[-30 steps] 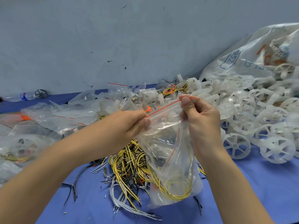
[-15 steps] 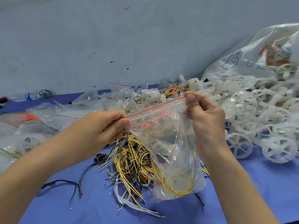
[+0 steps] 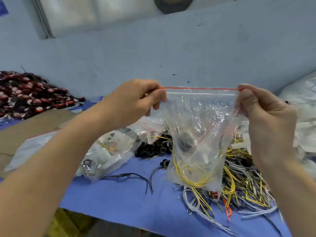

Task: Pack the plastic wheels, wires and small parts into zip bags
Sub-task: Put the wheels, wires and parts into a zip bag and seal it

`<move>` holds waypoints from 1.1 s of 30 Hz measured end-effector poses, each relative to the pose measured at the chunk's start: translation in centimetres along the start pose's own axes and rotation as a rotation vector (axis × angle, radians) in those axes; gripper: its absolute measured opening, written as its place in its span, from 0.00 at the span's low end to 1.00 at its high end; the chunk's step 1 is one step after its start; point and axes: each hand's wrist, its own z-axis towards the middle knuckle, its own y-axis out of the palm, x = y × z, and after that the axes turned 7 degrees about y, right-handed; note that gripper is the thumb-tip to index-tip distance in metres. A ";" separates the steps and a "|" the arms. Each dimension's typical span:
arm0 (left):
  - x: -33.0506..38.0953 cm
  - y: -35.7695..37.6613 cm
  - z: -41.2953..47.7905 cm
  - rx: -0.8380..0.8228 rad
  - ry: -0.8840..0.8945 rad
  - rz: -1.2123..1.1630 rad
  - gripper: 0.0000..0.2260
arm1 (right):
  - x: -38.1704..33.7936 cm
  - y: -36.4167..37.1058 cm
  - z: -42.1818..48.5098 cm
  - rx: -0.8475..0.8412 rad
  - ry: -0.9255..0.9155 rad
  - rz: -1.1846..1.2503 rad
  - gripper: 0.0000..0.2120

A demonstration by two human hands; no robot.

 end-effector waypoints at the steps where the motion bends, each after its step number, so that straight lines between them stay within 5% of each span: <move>1: -0.7 -1.2 0.0 0.015 -0.018 0.004 0.10 | 0.3 1.3 0.2 -0.013 0.018 0.006 0.05; 8: -5.8 -6.1 -0.9 0.008 -0.233 0.094 0.10 | 2.7 10.2 1.5 -0.097 0.152 -0.007 0.07; 17: -9.3 -9.4 -3.7 0.157 -0.233 -0.403 0.10 | 1.7 16.7 5.0 -0.192 0.059 -0.020 0.12; 23: -20.2 -7.5 -6.1 0.260 -0.706 -0.353 0.12 | 12.8 25.6 5.8 -0.430 0.364 -0.365 0.15; 27: -26.8 -4.3 -9.9 0.254 -1.098 -0.213 0.10 | 18.2 24.7 3.5 -0.554 0.457 -0.605 0.19; 33: -27.8 -0.9 -9.3 0.313 -1.104 -0.157 0.10 | 18.8 16.2 3.2 -0.583 0.393 -0.703 0.16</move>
